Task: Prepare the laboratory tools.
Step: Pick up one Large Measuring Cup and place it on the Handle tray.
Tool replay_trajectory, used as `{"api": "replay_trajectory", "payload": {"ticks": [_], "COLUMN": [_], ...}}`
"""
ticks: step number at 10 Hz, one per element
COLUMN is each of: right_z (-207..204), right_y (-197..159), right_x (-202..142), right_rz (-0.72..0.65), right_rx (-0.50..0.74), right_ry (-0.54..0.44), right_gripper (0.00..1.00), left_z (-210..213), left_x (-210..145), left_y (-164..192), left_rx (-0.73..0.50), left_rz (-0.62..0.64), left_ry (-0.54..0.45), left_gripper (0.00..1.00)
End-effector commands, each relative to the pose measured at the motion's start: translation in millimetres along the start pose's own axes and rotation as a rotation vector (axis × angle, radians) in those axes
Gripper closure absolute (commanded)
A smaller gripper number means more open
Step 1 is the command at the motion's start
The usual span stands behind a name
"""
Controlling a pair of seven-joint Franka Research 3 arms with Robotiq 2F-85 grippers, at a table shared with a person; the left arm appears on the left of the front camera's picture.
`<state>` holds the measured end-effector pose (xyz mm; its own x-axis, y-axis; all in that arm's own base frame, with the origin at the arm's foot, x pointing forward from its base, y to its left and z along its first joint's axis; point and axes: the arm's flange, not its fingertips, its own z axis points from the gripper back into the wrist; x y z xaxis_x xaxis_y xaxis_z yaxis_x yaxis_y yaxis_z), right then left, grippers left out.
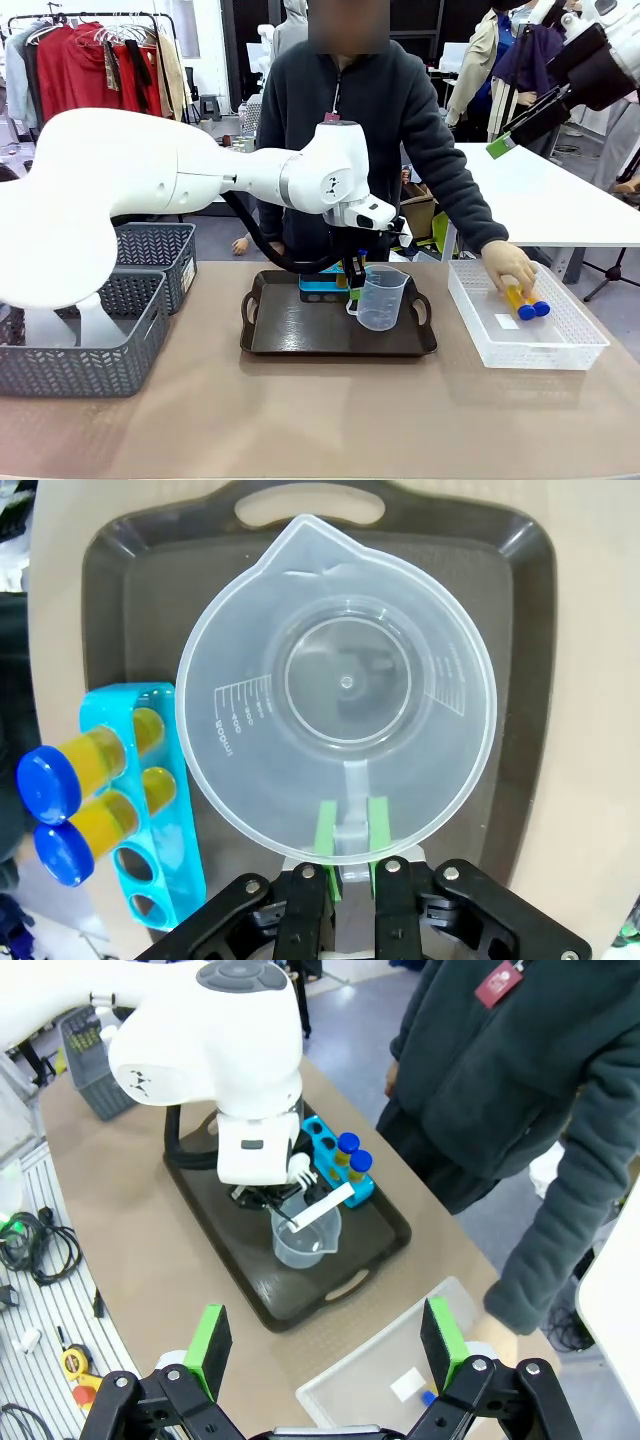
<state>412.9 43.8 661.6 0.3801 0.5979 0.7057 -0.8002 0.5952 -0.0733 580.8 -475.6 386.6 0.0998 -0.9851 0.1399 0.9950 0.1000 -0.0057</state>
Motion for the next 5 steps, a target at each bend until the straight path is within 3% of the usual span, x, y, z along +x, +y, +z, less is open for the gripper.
{"api": "replay_trajectory", "payload": {"ticks": [1,2,3,5], "right_z": [0.4,0.4,0.4,0.4], "right_y": [-1.6,-1.6,-1.6,-1.6], "right_x": [0.3,0.3,0.3,0.3], "right_rz": [0.000,0.000,0.000,0.000], "right_rx": [0.016,0.016,0.016,0.016], "right_ry": [-0.022,-0.022,-0.022,-0.022], "right_gripper": [0.00,0.00,0.00,0.00], "left_z": [2.6,1.2,2.4,4.9], "left_x": [4.4,2.9,2.4,-0.1], "left_y": [6.8,7.5,7.0,5.5], "left_rx": [-0.020,-0.023,-0.029,-0.038], "left_rz": [0.007,0.004,0.000,0.005], "left_ry": [-0.018,-0.024,-0.029,-0.035], "left_gripper": [1.00,1.00,0.85,0.46]}}
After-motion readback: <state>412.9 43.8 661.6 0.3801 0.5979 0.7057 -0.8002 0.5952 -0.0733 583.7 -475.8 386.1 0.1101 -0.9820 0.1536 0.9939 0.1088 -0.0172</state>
